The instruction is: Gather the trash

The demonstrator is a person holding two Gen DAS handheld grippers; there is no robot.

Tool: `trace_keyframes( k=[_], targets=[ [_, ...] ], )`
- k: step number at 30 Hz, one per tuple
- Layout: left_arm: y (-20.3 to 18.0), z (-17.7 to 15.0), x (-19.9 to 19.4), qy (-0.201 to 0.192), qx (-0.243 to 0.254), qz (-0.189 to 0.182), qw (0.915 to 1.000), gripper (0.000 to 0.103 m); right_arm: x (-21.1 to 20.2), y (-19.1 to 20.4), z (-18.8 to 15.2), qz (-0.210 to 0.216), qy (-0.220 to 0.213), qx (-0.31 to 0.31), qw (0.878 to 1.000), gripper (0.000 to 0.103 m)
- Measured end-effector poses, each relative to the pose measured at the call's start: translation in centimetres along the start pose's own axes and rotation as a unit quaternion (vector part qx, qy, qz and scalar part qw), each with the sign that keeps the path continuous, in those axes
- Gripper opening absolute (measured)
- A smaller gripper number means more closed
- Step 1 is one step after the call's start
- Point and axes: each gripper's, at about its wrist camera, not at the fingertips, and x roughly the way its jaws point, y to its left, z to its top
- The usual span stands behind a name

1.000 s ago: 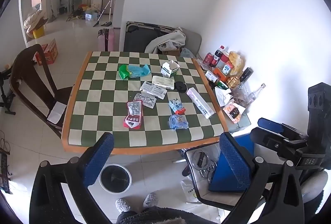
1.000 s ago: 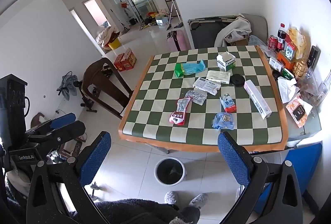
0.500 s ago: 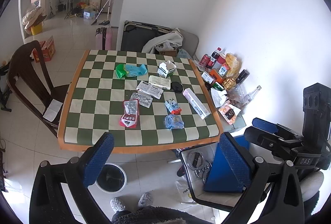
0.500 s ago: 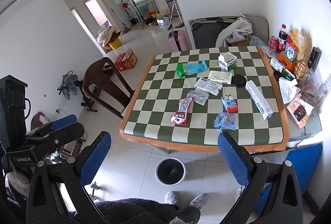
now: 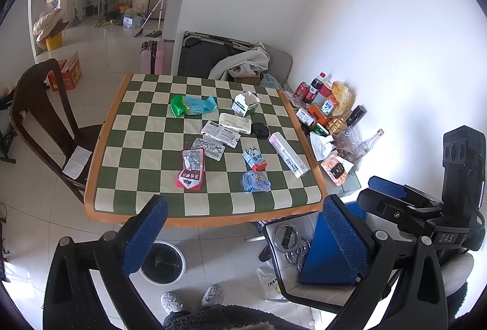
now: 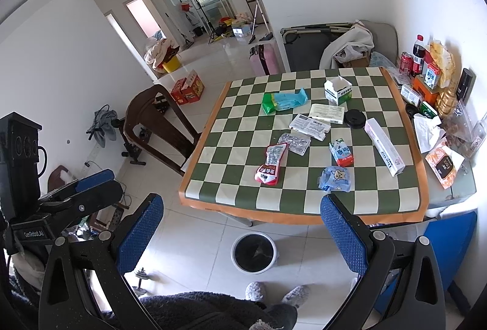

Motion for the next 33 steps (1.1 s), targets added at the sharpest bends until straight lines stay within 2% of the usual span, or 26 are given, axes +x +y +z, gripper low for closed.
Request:
trace_keyframes(
  k=[33],
  targets=[
    [-0.5, 1.1, -0.3, -0.006, -0.005, -0.001, 1.0000, 0.103, 0.2, 0.6, 0.0, 0.003, 0.000, -0.001, 1.000, 0.103]
  ],
)
